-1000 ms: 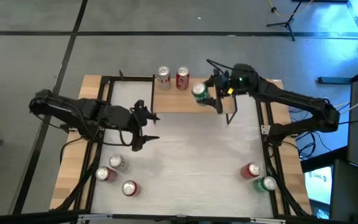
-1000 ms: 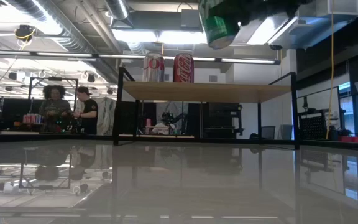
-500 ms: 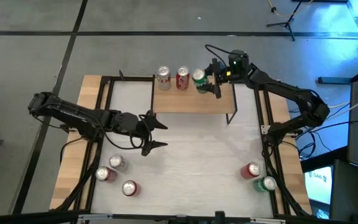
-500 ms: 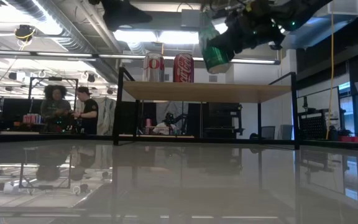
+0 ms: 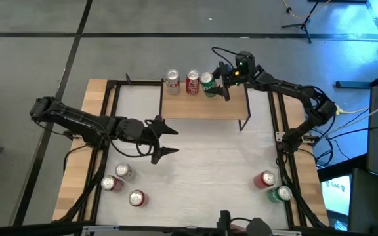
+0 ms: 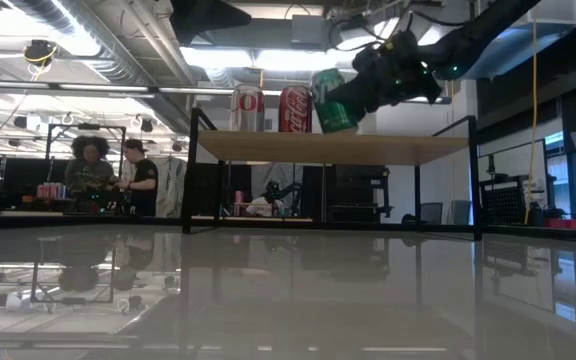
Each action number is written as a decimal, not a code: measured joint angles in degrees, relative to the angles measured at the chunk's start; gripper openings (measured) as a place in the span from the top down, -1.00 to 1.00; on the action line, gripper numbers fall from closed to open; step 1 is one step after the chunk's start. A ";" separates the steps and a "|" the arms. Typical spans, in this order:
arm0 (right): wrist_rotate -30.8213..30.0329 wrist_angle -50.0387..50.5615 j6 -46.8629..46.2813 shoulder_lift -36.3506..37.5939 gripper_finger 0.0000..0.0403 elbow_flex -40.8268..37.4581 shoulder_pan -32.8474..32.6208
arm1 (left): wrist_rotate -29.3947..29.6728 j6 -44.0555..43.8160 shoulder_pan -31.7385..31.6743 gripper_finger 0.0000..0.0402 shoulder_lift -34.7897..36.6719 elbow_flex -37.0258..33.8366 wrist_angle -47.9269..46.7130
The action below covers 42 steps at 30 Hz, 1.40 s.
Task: Place canned beverage on shelf
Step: Put the left green soda can on the shelf
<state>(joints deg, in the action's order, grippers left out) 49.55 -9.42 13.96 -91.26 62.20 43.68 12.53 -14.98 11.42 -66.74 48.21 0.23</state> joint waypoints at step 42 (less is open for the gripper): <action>5.02 -24.54 -6.22 -2.94 -0.52 -8.97 4.65 | 12.11 -3.06 3.02 -0.69 0.00 0.04 0.96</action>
<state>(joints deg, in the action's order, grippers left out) 54.57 -33.96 7.74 -94.21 53.23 48.33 24.64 -18.04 14.44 -66.74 48.25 1.19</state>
